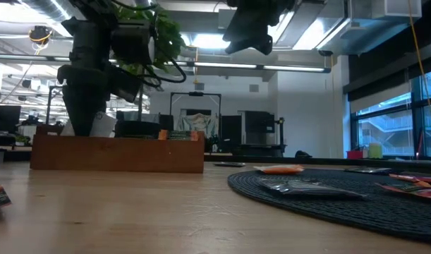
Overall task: Pick & Place Tea
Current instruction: Put the white tea bag into the left section of the wooden organizer
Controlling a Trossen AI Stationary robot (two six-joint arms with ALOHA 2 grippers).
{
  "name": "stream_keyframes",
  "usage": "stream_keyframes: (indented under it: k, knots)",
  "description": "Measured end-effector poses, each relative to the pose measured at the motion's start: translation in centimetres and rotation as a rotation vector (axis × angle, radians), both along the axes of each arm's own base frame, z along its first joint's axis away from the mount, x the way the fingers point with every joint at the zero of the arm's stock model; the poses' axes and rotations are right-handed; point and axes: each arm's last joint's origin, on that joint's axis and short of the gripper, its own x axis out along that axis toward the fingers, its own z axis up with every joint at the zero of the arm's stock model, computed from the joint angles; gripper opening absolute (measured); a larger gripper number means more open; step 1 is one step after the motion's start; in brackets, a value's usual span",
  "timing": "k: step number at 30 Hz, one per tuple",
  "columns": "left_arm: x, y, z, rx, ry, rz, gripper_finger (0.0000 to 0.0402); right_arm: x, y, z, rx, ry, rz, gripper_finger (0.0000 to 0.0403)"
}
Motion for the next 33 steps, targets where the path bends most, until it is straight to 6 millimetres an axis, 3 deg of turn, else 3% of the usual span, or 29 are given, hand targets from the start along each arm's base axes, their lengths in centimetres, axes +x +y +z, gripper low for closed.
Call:
stream_keyframes:
  k: [5,14,33]
  knots:
    - [-0.3,0.1,0.7,0.062,-0.031,-0.017,0.0006,0.0,0.0,0.0,0.001,0.0,0.0,0.0129]
    - [-0.1,0.2,3.0,0.108,-0.239,-0.037,0.0005,0.0,0.0,0.0,0.0,0.001,0.001,0.0129]
    - [-0.9,0.3,0.1,0.155,-0.247,0.009,0.0025,-0.1,0.0,0.0,-0.002,0.005,0.003,0.0129]
